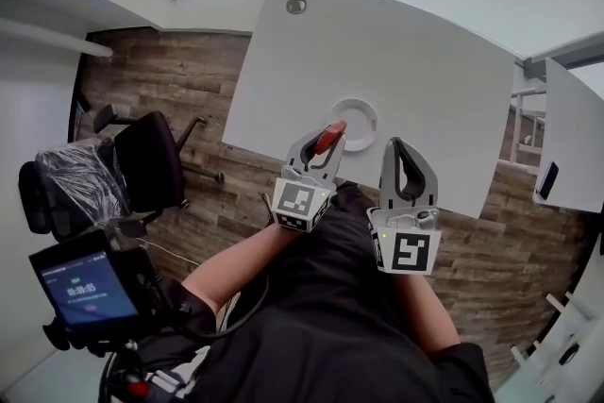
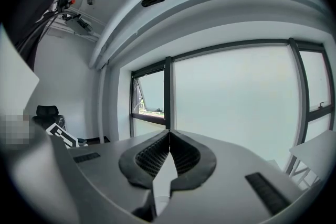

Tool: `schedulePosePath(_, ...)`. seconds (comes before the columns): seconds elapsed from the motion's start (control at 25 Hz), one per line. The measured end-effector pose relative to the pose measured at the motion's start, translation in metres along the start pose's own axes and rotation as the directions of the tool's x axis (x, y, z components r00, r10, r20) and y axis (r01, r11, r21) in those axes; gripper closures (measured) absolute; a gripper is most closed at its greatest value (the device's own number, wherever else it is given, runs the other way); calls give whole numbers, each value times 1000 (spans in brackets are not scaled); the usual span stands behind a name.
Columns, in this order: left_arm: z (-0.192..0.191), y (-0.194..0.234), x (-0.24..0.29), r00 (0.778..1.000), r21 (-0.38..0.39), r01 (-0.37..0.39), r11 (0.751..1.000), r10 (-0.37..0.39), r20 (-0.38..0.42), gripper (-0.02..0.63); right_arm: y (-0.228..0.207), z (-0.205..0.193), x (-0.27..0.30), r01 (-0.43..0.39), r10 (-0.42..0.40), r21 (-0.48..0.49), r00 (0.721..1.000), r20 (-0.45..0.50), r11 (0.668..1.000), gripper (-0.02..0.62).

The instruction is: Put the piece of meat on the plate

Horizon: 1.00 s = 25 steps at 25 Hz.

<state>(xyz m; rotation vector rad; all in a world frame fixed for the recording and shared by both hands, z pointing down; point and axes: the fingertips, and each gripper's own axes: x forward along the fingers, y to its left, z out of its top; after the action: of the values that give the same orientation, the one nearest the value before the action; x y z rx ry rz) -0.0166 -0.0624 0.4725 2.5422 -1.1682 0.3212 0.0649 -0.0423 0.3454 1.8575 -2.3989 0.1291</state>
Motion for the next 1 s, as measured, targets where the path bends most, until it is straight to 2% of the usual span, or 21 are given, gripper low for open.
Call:
schedulePosePath(0.2, -15, 5, 14, 999, -13, -15, 1000, 14, -34, 509, -10, -4, 7, -2, 2, -6, 1000, -15, 1000, 588)
schedulePosePath(0.48, -28, 8, 24, 996, 22, -30, 999, 32, -85, 509, -13, 3, 6, -17, 16, -24, 1000, -13, 1000, 588)
schedulePosePath(0.68, -63, 5, 52, 987, 49, -30, 998, 37, -154, 509, -35, -6, 11, -37, 37, 4, 999, -12, 999, 588)
schedulePosePath(1.0, -71, 0, 58, 983, 66, -9, 998, 21, -183, 509, -37, -5, 8, -37, 38, 10, 999, -1, 999, 588)
